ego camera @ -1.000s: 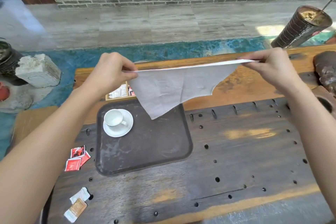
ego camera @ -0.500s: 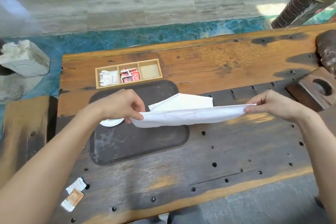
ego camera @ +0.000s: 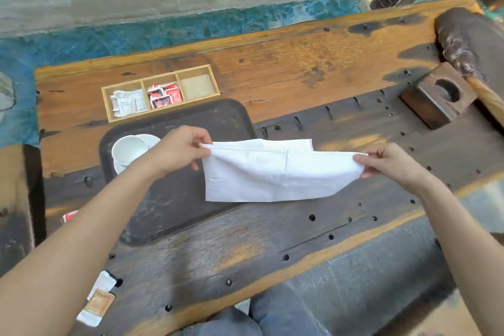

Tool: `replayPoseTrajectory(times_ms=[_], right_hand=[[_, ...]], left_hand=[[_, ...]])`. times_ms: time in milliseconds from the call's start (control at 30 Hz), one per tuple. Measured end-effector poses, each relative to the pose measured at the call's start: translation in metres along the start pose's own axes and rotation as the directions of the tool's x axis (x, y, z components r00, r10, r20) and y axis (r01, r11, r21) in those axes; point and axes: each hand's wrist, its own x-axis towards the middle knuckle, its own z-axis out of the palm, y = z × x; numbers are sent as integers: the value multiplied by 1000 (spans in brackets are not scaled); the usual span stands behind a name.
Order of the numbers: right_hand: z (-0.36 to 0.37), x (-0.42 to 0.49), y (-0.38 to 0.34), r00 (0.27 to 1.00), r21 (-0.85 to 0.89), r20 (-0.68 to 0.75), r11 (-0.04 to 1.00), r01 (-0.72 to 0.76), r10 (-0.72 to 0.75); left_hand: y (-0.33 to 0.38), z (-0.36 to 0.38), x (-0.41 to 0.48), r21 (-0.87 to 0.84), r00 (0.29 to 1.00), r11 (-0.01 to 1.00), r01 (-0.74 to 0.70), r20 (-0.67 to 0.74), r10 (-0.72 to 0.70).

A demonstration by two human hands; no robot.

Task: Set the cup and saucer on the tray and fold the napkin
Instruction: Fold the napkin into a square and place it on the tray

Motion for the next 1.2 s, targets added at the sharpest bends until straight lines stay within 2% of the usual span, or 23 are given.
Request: replayPoseTrajectory(times_ms=[100, 167, 333, 500, 667, 767, 1033, 1133, 1200], right_hand=[[22, 19, 14, 992, 77, -125, 997, 4, 5], [33, 41, 22, 985, 133, -172, 991, -9, 33], [52, 95, 35, 964, 152, -255, 988, -31, 69], [62, 141, 41, 951, 64, -287, 993, -102, 117], [74, 172, 54, 950, -21, -297, 995, -102, 92], [76, 183, 58, 958, -129, -279, 985, -114, 74], [91, 200, 61, 956, -375, -277, 905, -200, 97], [92, 200, 63, 949, -406, -303, 888, -214, 89], [92, 198, 66, 949, -409, -303, 888, -212, 87]], left_hand=[[-14, 22, 25, -269, 990, 959, 93, -74, -117], [-24, 34, 39, -373, 973, 918, 136, -125, -195], [-46, 55, 77, -504, 893, 840, 199, -260, -367], [-67, 69, 107, -542, 803, 784, 303, -298, -517], [-83, 79, 132, -498, 745, 789, 361, -355, -565], [-89, 83, 140, -472, 720, 792, 387, -382, -579], [-100, 93, 154, -410, 697, 806, 427, -418, -583], [-101, 95, 157, -317, 714, 823, 472, -410, -568], [-97, 95, 156, -139, 743, 854, 502, -435, -508]])
